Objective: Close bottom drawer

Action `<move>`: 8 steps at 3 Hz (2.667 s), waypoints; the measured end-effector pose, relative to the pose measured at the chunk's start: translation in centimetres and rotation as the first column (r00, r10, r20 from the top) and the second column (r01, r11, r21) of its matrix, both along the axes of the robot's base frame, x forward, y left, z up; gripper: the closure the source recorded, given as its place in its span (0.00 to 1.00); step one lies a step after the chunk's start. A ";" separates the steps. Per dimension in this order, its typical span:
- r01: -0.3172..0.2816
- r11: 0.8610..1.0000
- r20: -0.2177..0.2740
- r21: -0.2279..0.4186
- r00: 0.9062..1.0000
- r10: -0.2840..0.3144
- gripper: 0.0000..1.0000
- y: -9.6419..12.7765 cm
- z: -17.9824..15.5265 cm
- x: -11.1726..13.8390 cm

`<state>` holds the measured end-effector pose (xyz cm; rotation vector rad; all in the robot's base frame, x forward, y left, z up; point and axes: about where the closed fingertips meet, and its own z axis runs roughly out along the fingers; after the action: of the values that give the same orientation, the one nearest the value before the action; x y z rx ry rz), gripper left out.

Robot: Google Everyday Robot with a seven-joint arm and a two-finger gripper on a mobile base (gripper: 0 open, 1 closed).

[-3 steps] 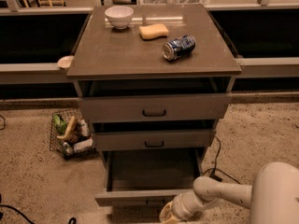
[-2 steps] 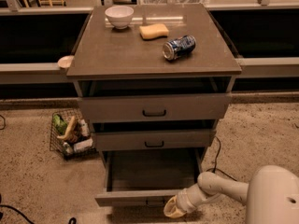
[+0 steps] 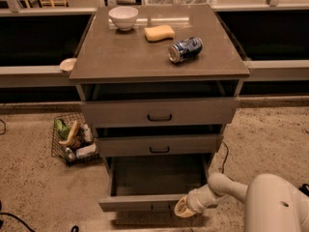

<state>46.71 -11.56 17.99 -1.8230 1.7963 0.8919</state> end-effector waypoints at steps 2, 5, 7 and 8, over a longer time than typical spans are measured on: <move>0.034 0.999 -0.005 -0.038 0.999 -0.034 0.20 -0.7 -2.2 1.2; 0.037 0.999 0.017 -0.024 0.999 -0.036 0.00 -1.0 -3.3 2.7; 0.120 0.992 0.217 -0.027 0.970 -0.112 0.48 -3.5 -4.1 10.8; 0.172 0.985 0.280 -0.019 0.947 -0.159 0.72 -4.5 -3.8 13.2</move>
Offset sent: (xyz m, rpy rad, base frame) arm 0.0112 -0.0058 -0.0202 -0.0327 0.0054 -0.0294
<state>59.87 -16.10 14.18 -1.6957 1.7673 0.5085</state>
